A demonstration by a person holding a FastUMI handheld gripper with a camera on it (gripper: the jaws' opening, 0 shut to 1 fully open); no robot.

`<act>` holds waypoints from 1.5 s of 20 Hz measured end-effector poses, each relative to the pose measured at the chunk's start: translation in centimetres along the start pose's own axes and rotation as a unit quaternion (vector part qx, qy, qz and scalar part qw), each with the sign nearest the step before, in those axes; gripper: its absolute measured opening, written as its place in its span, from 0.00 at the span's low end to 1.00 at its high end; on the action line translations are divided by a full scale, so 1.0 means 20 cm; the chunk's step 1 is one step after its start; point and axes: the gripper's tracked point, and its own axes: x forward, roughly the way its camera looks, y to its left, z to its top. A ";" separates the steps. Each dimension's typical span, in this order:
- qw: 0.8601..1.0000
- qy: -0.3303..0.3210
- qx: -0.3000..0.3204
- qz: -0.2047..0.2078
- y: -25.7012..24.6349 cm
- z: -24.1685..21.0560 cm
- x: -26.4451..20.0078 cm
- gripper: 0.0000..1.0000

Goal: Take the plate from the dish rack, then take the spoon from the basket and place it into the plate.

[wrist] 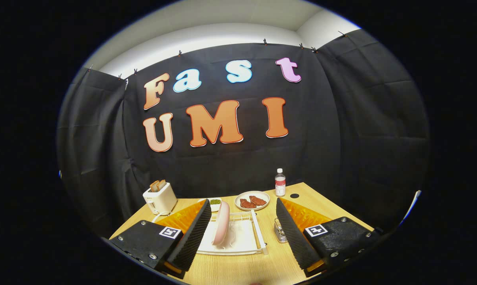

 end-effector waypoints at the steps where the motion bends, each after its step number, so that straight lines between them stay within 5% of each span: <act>1: 1.000 0.001 0.001 -0.001 0.00 0.00 0.00 0.98; 19: 0.999 0.035 0.004 0.009 0.13 -0.09 0.05 0.98; 30: 0.997 0.065 -0.049 0.018 0.32 -0.23 0.34 0.98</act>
